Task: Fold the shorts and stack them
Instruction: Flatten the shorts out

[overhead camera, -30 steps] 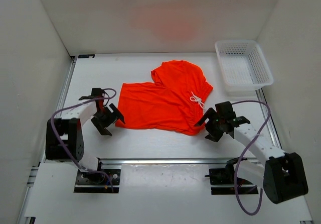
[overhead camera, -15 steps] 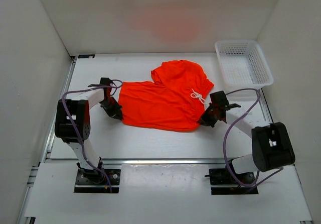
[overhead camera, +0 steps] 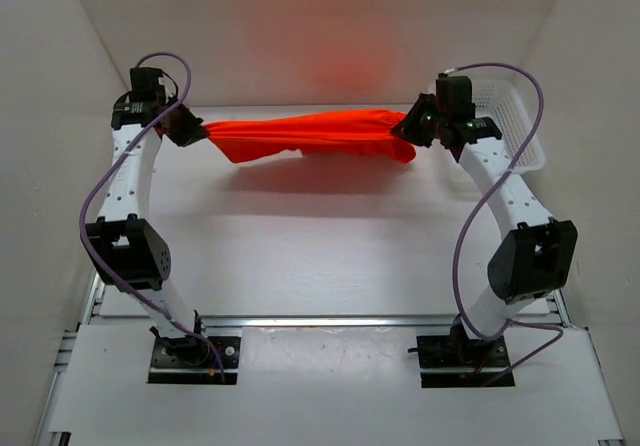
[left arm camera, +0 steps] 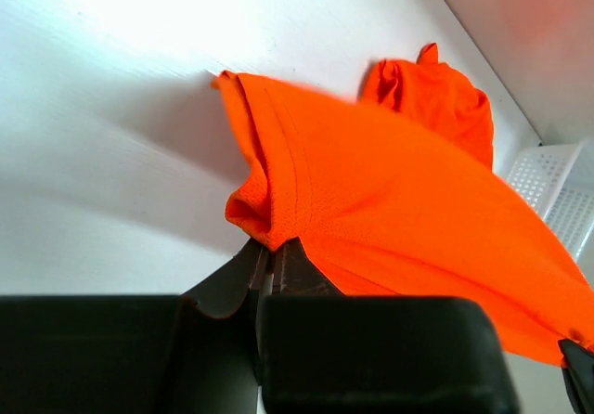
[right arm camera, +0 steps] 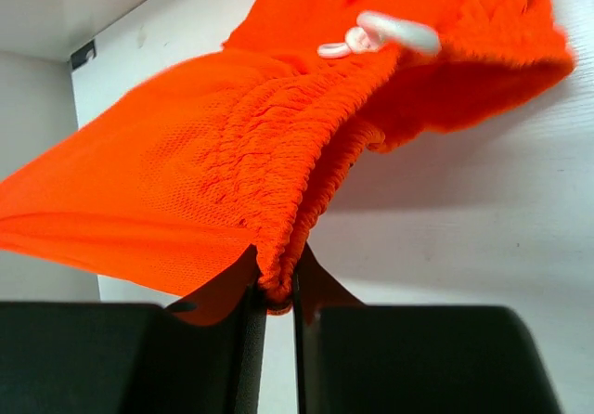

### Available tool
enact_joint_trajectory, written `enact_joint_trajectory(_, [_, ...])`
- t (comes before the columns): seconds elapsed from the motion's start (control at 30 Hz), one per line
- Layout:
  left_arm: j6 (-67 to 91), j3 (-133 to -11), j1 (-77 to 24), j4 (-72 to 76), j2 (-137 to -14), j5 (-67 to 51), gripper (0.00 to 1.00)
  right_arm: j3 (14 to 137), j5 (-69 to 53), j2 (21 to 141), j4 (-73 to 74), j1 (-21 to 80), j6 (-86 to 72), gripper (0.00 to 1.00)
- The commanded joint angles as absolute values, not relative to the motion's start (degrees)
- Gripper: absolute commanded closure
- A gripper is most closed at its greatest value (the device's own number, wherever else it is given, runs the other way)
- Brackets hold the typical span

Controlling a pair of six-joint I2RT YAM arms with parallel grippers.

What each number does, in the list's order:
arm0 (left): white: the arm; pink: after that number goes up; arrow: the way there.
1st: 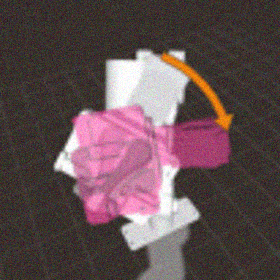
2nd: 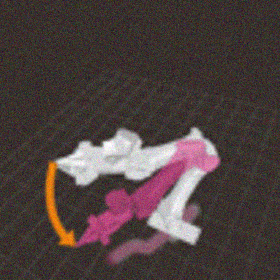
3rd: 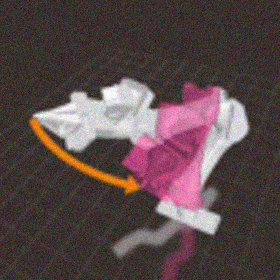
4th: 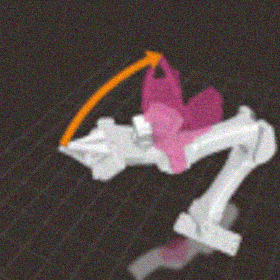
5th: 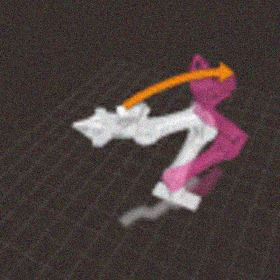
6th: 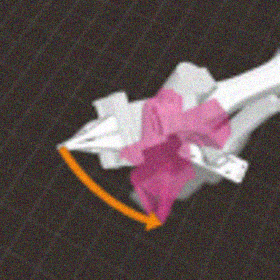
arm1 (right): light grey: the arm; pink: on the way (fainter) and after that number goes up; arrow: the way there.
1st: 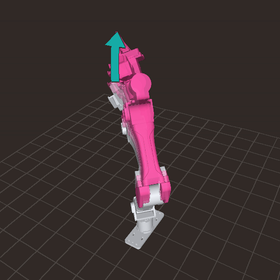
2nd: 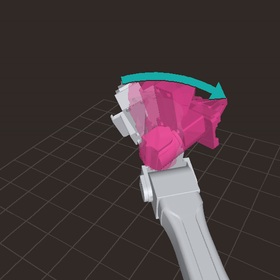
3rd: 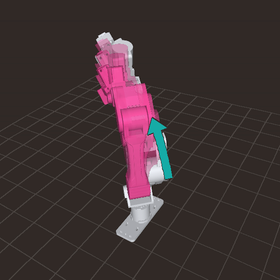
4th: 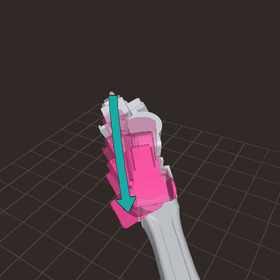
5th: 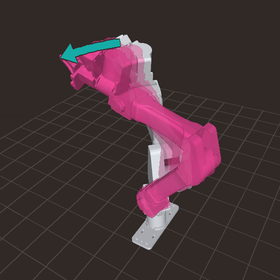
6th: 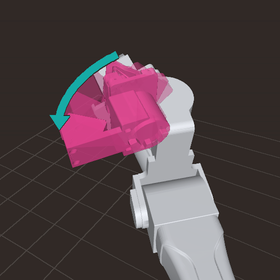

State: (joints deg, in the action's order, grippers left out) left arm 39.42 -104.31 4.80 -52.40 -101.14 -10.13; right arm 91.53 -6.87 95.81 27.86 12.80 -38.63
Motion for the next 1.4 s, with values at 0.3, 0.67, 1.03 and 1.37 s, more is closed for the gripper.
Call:
enact_joint_trajectory(0.3, [37.61,-56.02,5.71,-52.47,-71.93,-4.93,0.88,49.86,-2.81,67.10,31.38,24.42,-37.87,0.80])
enact_joint_trajectory(0.67, [36.40,-71.43,0.18,-53.00,-73.52,-2.99,0.19,48.32,7.21,56.15,42.98,24.18,-38.77,0.24])
enact_joint_trajectory(1.03, [28.13,-109.81,-16.34,-57.91,-111.24,-2.46,0.46,64.32,-0.08,84.44,33.67,9.59,-37.00,0.53])
enact_joint_trajectory(1.37, [26.89,-132.16,-17.58,-60.46,-134.99,-7.99,0.16,80.32,9.04,106.86,34.80,9.49,-35.33,0.21])
